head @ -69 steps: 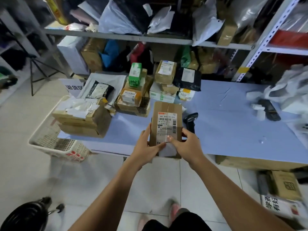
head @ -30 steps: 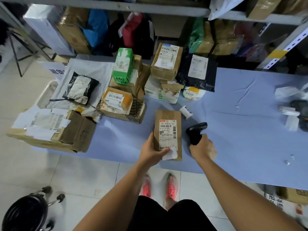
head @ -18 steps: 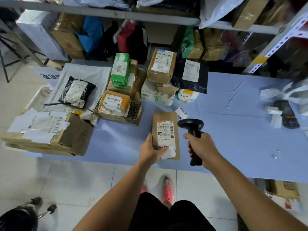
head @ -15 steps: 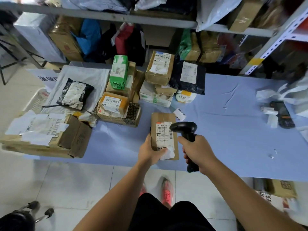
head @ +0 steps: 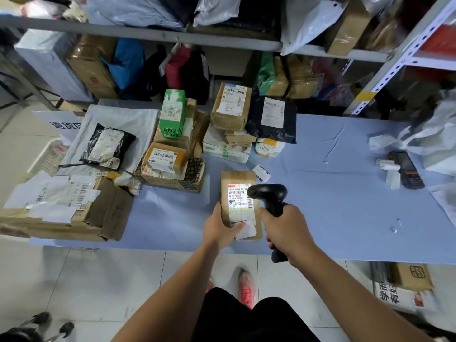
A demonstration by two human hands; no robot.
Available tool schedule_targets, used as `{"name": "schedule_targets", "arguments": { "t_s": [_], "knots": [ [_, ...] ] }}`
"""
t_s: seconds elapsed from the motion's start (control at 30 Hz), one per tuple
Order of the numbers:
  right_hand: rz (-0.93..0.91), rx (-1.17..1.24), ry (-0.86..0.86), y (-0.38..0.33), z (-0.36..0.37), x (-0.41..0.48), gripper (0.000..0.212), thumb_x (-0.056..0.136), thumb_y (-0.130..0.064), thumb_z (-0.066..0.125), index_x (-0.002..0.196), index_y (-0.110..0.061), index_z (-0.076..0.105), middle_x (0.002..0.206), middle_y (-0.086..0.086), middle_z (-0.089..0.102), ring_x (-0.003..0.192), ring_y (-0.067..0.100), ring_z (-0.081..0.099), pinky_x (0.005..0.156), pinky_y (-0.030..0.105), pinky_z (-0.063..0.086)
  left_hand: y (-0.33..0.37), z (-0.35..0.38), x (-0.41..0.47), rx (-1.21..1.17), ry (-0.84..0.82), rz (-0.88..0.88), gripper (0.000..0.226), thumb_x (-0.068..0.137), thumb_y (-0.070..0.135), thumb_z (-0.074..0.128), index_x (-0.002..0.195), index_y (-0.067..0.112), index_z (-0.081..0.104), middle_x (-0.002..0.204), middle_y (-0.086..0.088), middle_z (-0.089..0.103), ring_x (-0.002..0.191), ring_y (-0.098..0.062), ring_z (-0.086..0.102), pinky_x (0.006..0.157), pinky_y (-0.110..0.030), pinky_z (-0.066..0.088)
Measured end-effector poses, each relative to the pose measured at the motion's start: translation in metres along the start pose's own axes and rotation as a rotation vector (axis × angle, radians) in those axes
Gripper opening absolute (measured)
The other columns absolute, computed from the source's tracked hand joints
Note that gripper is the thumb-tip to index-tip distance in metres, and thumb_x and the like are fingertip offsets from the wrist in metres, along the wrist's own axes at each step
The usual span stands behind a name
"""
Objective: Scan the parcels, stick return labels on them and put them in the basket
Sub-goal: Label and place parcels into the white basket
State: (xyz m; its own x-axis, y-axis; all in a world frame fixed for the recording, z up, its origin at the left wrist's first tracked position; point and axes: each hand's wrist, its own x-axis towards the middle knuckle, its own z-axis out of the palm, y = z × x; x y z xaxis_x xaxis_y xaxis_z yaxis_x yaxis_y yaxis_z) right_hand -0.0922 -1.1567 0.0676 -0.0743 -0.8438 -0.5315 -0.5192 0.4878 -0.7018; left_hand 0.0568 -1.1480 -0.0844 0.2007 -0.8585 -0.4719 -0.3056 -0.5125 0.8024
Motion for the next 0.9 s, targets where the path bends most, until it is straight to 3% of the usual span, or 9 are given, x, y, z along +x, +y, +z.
{"name": "schedule_targets", "arguments": {
  "t_s": [0.13, 0.5, 0.67, 0.73, 0.9],
  "knots": [
    [-0.003, -0.010, -0.002, -0.001, -0.003, -0.001, 0.024, 0.089, -0.030, 0.061, 0.080, -0.009, 0.057, 0.058, 0.003, 0.055, 0.039, 0.014, 0.054, 0.051, 0.030, 0.050, -0.001, 0.000, 0.000, -0.015, -0.004, -0.010, 0.068, 0.069, 0.038, 0.082, 0.128, 0.038, 0.047, 0.107, 0.022, 0.065, 0.095, 0.003, 0.062, 0.085, -0.026, 0.054],
    [-0.025, -0.065, -0.005, 0.000, -0.033, 0.000, 0.025, 0.087, -0.031, 0.061, 0.077, -0.008, 0.056, 0.050, -0.003, 0.051, 0.039, 0.015, 0.051, 0.050, 0.031, 0.048, 0.000, 0.000, 0.001, -0.053, -0.014, -0.021, 0.074, 0.070, 0.035, 0.082, 0.134, 0.038, 0.044, 0.115, 0.017, 0.066, 0.104, -0.009, 0.063, 0.089, -0.039, 0.057],
    [-0.219, -0.408, -0.090, -0.005, -0.079, 0.006, 0.018, 0.085, -0.034, 0.066, 0.071, -0.030, 0.056, 0.049, -0.010, 0.053, 0.044, 0.011, 0.049, 0.049, 0.027, 0.042, 0.003, 0.000, 0.005, -0.099, -0.046, -0.034, 0.074, 0.074, 0.025, 0.083, 0.136, 0.035, 0.044, 0.121, 0.012, 0.066, 0.109, -0.010, 0.062, 0.091, -0.037, 0.057],
    [-0.291, -0.580, -0.116, -0.009, -0.097, 0.009, 0.018, 0.084, -0.033, 0.067, 0.073, -0.039, 0.054, 0.058, -0.013, 0.060, 0.055, 0.013, 0.056, 0.057, 0.032, 0.045, 0.004, -0.002, 0.008, -0.101, -0.071, -0.034, 0.070, 0.076, 0.022, 0.082, 0.135, 0.032, 0.046, 0.121, 0.011, 0.067, 0.107, -0.010, 0.063, 0.092, -0.036, 0.056],
    [-0.360, -0.815, -0.092, -0.016, -0.122, 0.015, 0.018, 0.081, -0.032, 0.064, 0.076, -0.045, 0.052, 0.064, -0.011, 0.062, 0.061, 0.011, 0.058, 0.054, 0.028, 0.040, 0.009, -0.006, 0.013, -0.063, -0.116, -0.039, 0.072, 0.075, 0.020, 0.082, 0.137, 0.029, 0.045, 0.118, 0.011, 0.066, 0.107, -0.012, 0.064, 0.096, -0.038, 0.054]
  ]
}}
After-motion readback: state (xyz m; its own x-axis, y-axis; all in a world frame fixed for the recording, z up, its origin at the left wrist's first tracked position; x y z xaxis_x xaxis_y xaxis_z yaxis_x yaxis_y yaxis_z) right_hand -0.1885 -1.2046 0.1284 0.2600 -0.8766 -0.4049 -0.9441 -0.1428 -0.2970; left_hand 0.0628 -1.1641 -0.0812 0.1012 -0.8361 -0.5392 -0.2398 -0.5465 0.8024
